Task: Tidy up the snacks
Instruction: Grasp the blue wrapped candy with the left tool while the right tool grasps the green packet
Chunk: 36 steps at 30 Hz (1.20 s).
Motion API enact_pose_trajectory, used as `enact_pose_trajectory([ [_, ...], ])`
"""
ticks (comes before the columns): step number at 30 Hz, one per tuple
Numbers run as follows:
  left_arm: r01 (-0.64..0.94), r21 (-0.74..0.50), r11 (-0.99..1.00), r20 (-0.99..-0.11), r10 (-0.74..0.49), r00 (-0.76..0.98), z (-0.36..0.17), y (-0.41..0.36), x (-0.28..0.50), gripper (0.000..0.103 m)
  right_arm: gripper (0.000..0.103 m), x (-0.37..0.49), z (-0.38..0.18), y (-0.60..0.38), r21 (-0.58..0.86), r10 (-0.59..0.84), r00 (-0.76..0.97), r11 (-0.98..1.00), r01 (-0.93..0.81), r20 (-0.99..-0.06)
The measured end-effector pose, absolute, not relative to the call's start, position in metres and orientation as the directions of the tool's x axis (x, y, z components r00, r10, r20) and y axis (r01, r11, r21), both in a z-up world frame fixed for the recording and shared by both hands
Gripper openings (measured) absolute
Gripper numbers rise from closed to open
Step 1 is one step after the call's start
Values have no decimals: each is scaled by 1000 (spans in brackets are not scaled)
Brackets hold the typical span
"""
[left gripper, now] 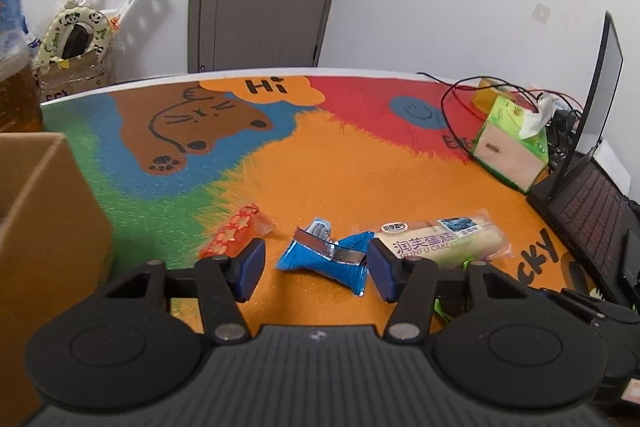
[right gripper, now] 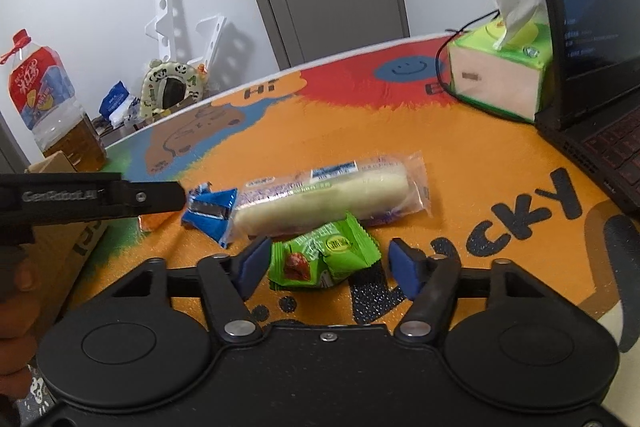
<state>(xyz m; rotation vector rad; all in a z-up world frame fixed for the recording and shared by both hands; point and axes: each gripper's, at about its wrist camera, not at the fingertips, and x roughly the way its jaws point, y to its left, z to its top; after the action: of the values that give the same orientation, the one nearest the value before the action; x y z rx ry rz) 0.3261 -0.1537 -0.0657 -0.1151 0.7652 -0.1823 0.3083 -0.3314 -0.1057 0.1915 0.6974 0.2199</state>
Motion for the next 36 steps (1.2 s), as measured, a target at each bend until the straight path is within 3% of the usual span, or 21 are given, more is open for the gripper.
enact_pose_trajectory([
  [12, 129, -144, 981, -698, -193, 689, -91, -167, 345, 52, 58, 308, -108, -331, 219, 253, 757, 964, -148, -602],
  [14, 135, -137, 981, -693, -192, 695, -92, -167, 343, 46, 54, 307, -109, -330, 207, 239, 763, 968, -141, -601],
  [17, 146, -155, 977, -689, -213, 692, -91, -166, 340, 32, 40, 308, -108, -330, 196, 215, 768, 973, -119, -604],
  [18, 142, -157, 977, -689, -212, 693, -91, -166, 339, 31, 33, 308, -109, -330, 194, 210, 768, 974, -113, -605],
  [22, 144, -169, 975, -684, -221, 695, -87, -163, 331, 28, 28, 304, -107, -333, 219, 222, 768, 970, -109, -600],
  [36, 133, -192, 972, -604, -224, 764, -42, -133, 288, 28, 27, 282, -75, -312, 215, 248, 805, 965, -153, -539],
])
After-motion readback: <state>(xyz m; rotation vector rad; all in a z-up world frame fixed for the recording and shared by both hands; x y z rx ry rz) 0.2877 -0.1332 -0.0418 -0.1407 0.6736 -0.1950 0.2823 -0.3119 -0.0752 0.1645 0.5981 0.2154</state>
